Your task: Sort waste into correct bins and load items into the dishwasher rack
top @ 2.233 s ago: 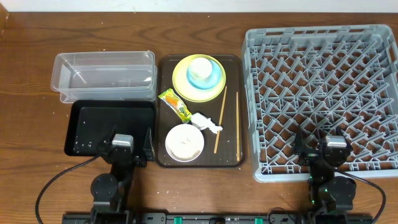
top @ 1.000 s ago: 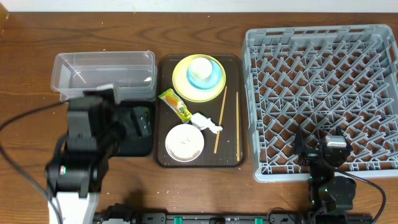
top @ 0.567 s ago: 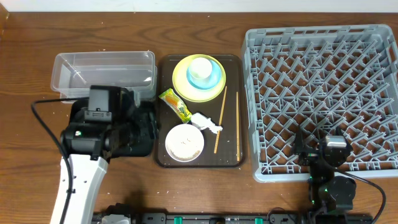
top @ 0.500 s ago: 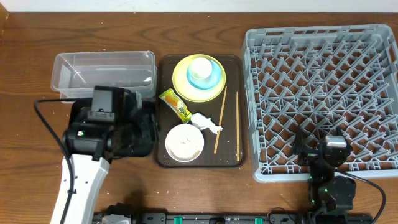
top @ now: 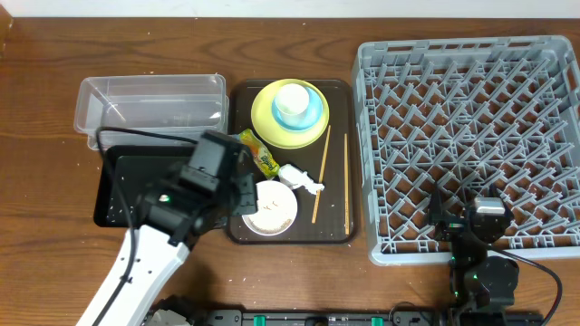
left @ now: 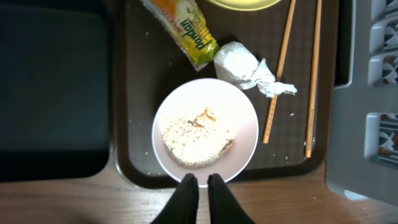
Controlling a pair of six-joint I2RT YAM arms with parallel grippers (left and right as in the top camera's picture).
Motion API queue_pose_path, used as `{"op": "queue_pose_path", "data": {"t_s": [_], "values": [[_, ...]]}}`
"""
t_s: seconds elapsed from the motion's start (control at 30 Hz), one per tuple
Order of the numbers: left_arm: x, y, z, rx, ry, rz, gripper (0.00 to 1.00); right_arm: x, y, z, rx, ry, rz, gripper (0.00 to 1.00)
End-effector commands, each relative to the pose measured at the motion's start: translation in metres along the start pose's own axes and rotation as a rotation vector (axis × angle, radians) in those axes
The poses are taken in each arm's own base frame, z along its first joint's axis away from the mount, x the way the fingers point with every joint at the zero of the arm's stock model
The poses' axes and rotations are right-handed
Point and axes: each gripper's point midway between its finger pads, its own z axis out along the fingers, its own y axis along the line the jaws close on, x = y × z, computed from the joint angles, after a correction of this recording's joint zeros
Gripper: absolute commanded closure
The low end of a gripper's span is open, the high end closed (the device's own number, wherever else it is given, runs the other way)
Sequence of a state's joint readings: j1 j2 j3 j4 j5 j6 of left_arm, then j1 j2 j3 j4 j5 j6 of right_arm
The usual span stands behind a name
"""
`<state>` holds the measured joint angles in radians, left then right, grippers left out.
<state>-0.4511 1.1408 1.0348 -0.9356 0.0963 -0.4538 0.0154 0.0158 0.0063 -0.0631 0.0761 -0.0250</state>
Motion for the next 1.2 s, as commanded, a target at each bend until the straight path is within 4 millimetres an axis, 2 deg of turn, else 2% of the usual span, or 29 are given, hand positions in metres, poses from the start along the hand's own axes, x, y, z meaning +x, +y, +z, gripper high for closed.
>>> {"op": "queue_pose_path", "data": {"t_s": [0.0, 0.13, 0.37, 0.73, 0.87, 1.17], "values": [[0.0, -0.004, 0.009, -0.047, -0.003, -0.014, 0.94, 0.001, 0.0, 0.0, 0.0, 0.003, 0.017, 0.01], [0.009, -0.018, 0.028, -0.053, 0.051, 0.021, 0.94, 0.001, 0.0, 0.0, 0.0, 0.003, 0.017, 0.01], [0.021, -0.031, 0.054, -0.076, 0.12, 0.075, 0.94, 0.001, 0.0, 0.0, 0.0, 0.003, 0.017, 0.01], [0.03, -0.026, 0.085, -0.136, 0.202, 0.079, 0.92, 0.001, 0.0, 0.0, 0.0, 0.003, 0.017, 0.01], [0.031, -0.025, 0.094, -0.147, 0.216, 0.08, 0.89, 0.001, 0.0, 0.0, 0.0, 0.003, 0.017, 0.01], [0.031, -0.024, 0.097, -0.157, 0.221, 0.086, 0.83, 0.001, 0.0, 0.0, 0.0, 0.003, 0.017, 0.01]]}}
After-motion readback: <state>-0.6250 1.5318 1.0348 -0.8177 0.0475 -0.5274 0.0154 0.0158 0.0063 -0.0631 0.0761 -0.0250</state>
